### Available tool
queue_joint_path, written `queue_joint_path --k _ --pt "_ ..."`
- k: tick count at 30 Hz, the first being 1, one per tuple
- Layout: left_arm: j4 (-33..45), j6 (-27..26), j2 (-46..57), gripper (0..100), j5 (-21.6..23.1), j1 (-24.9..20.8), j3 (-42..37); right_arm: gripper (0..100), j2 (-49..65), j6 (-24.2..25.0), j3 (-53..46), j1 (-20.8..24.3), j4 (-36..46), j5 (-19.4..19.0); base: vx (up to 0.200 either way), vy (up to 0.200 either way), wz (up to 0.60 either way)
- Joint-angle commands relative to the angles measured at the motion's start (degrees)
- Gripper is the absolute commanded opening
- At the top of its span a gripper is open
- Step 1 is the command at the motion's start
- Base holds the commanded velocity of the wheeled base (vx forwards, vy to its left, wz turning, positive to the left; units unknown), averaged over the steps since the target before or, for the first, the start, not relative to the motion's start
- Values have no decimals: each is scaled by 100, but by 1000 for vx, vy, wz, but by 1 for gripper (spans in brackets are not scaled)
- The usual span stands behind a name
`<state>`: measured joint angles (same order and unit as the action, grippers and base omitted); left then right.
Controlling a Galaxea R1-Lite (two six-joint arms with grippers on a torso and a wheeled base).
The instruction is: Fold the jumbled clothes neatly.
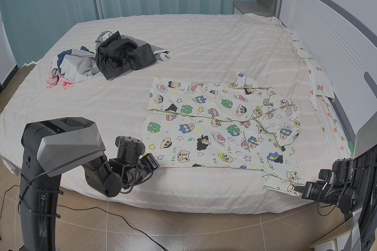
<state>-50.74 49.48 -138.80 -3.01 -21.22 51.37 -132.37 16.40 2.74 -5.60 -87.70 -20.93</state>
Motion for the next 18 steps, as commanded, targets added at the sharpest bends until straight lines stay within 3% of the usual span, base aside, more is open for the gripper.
queue_joint_path --k 1,18 --pt "-6 -17 248 0 -7 22 -215 0 35 -5 -46 -3 -2 1 0 0 0" --pt "11 -9 512 0 29 92 -936 0 -26 -58 -116 -82 -2 -7 0 0 0"
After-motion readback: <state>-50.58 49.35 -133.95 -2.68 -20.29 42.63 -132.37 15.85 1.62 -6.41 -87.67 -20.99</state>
